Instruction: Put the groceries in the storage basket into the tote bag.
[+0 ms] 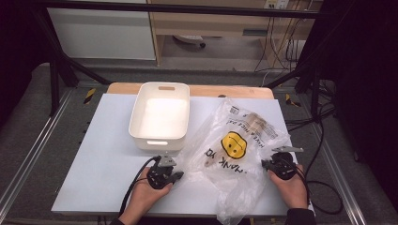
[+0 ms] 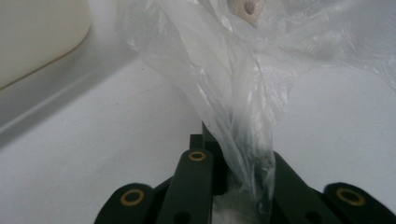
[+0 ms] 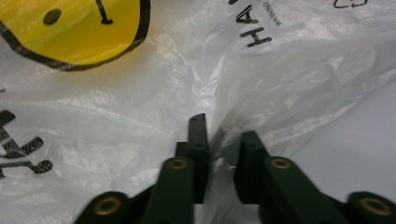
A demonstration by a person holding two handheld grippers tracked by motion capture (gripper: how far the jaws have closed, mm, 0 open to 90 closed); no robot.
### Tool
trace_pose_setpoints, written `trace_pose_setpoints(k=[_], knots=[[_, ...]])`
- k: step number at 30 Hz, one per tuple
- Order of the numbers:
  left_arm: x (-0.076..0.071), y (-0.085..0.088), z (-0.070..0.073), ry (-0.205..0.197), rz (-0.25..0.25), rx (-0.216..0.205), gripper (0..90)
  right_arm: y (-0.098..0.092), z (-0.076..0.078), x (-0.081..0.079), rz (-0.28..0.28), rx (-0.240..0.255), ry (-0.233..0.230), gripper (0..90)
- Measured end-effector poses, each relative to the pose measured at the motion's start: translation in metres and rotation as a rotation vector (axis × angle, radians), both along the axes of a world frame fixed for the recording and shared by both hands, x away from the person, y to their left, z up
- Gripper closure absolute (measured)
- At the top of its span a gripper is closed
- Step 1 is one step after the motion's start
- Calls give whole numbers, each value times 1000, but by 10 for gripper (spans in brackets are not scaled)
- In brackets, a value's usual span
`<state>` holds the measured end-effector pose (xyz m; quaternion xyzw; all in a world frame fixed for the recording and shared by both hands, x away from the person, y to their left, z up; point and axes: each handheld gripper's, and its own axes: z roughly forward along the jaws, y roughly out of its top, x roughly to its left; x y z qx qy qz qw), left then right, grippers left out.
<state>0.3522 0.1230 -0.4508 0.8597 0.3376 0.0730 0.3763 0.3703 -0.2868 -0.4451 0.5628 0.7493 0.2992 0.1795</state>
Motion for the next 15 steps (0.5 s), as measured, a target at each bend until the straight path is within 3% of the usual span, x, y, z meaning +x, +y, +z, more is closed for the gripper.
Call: trace_pose_setpoints(k=[2, 9, 15], knots=[[0, 0, 0, 0, 1, -1, 896, -4, -1, 5, -3, 26, -6, 897], [-2, -4, 0, -1, -10, -2, 894, -8, -3, 18, -1, 8, -43, 900], [-6, -11, 0, -1, -33, -3, 894, -15, -5, 42, -34, 12, -66, 900]])
